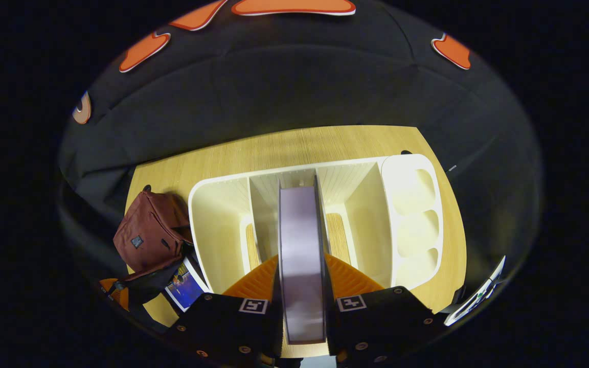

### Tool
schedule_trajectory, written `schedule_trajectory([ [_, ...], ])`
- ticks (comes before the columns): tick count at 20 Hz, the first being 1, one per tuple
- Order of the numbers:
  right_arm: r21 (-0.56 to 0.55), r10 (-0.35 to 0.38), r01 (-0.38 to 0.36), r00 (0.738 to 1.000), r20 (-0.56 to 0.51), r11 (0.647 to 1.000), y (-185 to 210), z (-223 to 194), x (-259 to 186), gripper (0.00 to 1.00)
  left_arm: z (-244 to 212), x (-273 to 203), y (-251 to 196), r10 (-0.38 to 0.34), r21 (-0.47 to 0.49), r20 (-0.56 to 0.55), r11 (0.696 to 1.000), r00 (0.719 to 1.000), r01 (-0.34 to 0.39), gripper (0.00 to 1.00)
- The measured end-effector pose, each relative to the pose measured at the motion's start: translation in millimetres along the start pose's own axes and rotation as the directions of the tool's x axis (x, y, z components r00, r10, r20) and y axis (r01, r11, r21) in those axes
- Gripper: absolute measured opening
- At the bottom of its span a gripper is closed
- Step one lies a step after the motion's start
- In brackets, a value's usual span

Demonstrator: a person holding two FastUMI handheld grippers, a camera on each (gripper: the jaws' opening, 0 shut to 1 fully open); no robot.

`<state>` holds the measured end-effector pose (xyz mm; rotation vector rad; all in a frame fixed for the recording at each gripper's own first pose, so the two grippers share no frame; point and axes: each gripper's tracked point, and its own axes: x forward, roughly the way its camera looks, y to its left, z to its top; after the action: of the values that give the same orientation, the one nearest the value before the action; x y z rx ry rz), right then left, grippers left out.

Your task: Open the schoolbag, grab two books from the bookshelf and put them into the schoolbag.

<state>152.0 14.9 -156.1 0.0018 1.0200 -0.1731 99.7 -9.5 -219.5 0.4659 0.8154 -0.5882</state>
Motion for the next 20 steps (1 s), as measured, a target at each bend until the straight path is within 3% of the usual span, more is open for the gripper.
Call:
schedule_trajectory([
  [7, 0.117, 0.009, -0.027, 0.988, 0.152, 0.993, -12, 37, -78, 0.34, 0, -1, -1, -0.017, 0.018, 0.0, 1.0, 1.0, 0.017, 0.01],
  [13, 0.236, 0.056, -0.124, 0.96, 0.275, 0.964, -20, 37, -150, 0.33, 2, 1, 1, -0.029, 0.041, -0.003, 0.999, 1.0, 0.029, 0.01],
  [15, 0.284, 0.099, -0.191, 0.946, 0.308, 0.94, -17, 26, -168, 0.33, 2, 2, 4, -0.024, 0.045, -0.007, 0.999, 1.0, 0.024, 0.01],
  [20, 0.404, 0.245, -0.393, 0.896, 0.37, 0.826, 9, -32, -195, 0.33, 5, 4, 5, -0.036, 0.057, -0.009, 0.998, 0.999, 0.036, 0.01],
])
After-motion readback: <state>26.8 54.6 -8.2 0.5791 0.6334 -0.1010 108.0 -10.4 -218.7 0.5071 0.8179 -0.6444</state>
